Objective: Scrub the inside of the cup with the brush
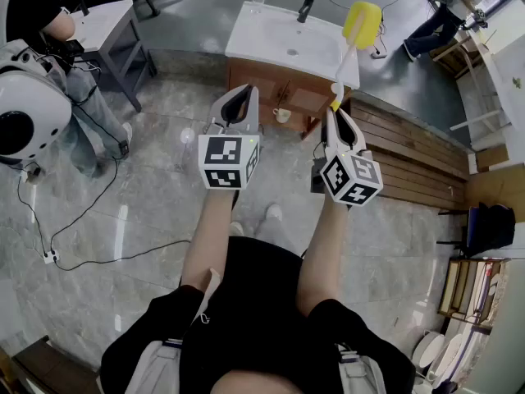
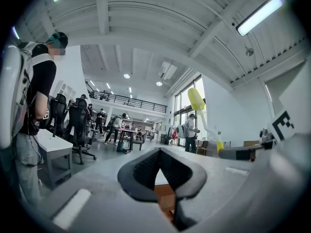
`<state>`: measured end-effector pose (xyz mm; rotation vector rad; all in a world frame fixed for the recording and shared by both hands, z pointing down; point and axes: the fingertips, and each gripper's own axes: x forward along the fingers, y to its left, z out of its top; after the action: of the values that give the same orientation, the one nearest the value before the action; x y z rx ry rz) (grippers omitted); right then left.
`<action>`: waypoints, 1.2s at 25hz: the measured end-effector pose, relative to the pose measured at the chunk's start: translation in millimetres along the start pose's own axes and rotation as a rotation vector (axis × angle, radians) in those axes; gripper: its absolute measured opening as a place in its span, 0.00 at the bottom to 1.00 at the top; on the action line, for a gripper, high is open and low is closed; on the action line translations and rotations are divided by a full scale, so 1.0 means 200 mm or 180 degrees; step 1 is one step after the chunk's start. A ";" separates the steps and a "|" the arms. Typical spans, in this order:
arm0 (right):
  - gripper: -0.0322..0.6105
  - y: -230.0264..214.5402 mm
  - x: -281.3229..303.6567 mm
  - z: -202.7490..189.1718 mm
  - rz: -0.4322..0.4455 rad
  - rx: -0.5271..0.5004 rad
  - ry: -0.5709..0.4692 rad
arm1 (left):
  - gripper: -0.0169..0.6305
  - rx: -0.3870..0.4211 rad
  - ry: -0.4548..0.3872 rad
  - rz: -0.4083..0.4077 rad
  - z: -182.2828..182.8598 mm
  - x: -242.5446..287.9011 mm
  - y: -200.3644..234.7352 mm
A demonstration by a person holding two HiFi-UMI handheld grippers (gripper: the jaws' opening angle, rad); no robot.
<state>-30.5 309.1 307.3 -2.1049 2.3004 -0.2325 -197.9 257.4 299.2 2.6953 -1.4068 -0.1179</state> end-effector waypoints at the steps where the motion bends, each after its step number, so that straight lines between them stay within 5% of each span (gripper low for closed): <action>1: 0.13 0.01 0.00 0.00 0.0000 -0.0008 -0.0001 | 0.03 -0.0004 0.0002 0.0000 0.00 0.00 0.00; 30: 0.13 -0.06 0.06 0.09 -0.0087 0.0040 -0.0087 | 0.03 -0.0144 0.0022 0.0092 0.01 0.08 0.19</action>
<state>-17.7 294.3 292.7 -2.1210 2.2508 -0.2168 -219.1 222.6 301.0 2.6357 -1.4227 -0.1361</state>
